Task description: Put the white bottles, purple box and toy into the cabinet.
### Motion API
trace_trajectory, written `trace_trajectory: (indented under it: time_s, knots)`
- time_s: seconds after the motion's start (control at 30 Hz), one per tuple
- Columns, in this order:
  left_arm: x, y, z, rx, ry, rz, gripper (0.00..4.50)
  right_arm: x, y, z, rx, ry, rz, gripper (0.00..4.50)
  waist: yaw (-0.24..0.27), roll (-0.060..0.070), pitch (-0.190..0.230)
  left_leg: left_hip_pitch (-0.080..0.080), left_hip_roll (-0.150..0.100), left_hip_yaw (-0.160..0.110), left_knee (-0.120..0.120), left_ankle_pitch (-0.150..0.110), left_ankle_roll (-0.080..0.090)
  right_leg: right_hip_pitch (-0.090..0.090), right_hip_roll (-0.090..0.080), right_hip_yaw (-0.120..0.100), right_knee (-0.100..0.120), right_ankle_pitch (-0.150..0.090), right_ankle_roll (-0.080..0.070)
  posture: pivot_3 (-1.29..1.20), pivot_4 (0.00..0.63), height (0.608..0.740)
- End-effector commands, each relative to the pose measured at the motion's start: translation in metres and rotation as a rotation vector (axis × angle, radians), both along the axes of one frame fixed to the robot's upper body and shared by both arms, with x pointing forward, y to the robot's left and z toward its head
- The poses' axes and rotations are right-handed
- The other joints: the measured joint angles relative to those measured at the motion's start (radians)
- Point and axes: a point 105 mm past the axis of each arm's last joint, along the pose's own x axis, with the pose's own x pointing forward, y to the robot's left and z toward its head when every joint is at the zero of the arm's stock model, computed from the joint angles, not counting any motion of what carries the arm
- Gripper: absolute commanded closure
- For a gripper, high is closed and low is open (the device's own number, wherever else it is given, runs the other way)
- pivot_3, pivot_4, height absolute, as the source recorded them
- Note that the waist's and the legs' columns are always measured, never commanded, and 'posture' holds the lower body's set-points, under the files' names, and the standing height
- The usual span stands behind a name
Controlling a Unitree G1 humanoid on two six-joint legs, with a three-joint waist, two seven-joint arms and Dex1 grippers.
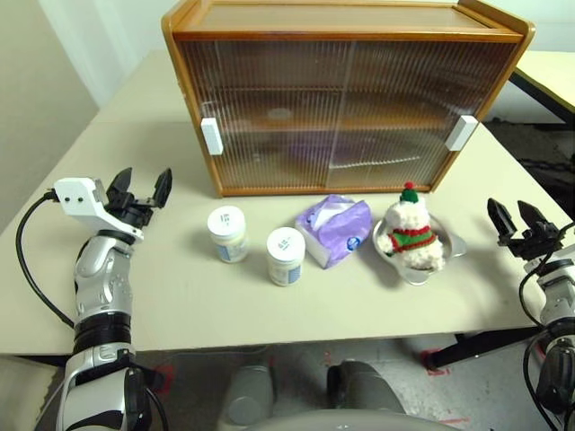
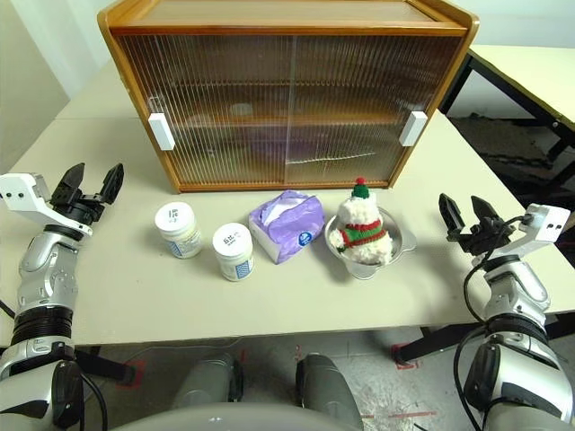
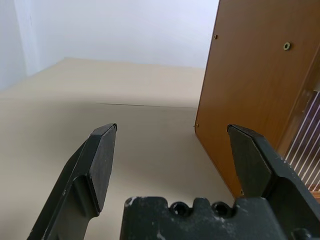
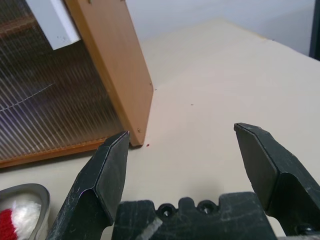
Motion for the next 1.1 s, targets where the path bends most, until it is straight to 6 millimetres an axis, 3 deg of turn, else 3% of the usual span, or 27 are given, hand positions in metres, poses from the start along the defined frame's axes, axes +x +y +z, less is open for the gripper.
trace_trajectory:
  time_s: [0.03,0.27,0.57,0.7,0.83,1.1]
  knots:
    - [-0.001,0.001,-0.005,0.005,0.026,-0.003,0.02,0.001,-0.001,0.005,-0.016,-0.020,-0.004,0.00,0.000,0.000,0.001,0.000,0.000,0.000,0.000,0.000,0.000,0.000,0.000,0.000,0.000,0.000,0.000,0.21,0.054,0.740]
    - [-0.006,0.007,-0.006,0.021,0.046,-0.009,0.02,-0.009,0.003,0.002,-0.040,-0.023,0.043,0.00,-0.001,0.001,0.022,0.000,0.000,0.000,0.000,0.000,0.000,0.000,0.000,0.000,0.000,-0.001,0.000,0.20,0.073,0.740]
    - [-0.017,0.024,-0.004,0.021,0.045,0.027,0.02,-0.015,0.033,0.018,0.004,-0.118,0.251,0.00,-0.004,0.004,0.025,0.000,0.001,-0.001,-0.001,-0.001,0.001,0.000,-0.001,-0.001,0.000,-0.001,0.000,0.22,0.046,0.740]
    - [-0.012,0.015,0.007,0.007,0.037,-0.016,0.02,-0.017,0.049,0.045,0.022,-0.195,0.389,0.00,0.001,0.004,0.028,0.000,0.001,-0.001,-0.001,-0.001,-0.001,0.000,-0.002,-0.001,0.000,-0.001,0.000,0.22,0.063,0.740]
    - [-0.006,-0.002,0.025,0.021,0.025,-0.091,0.95,-0.030,0.083,0.079,0.034,-0.208,0.659,0.00,0.003,0.007,0.035,-0.001,0.001,-0.001,-0.001,-0.003,-0.003,-0.001,-0.001,-0.002,0.000,-0.001,0.001,0.21,0.079,0.740]
    - [-0.018,-0.034,0.042,0.067,0.005,-0.300,4.11,-0.058,0.113,0.087,0.028,-0.122,0.867,0.00,0.000,0.007,0.035,-0.008,0.001,-0.003,-0.001,-0.001,0.000,-0.004,-0.001,-0.004,-0.004,-0.001,0.001,0.19,0.069,0.740]
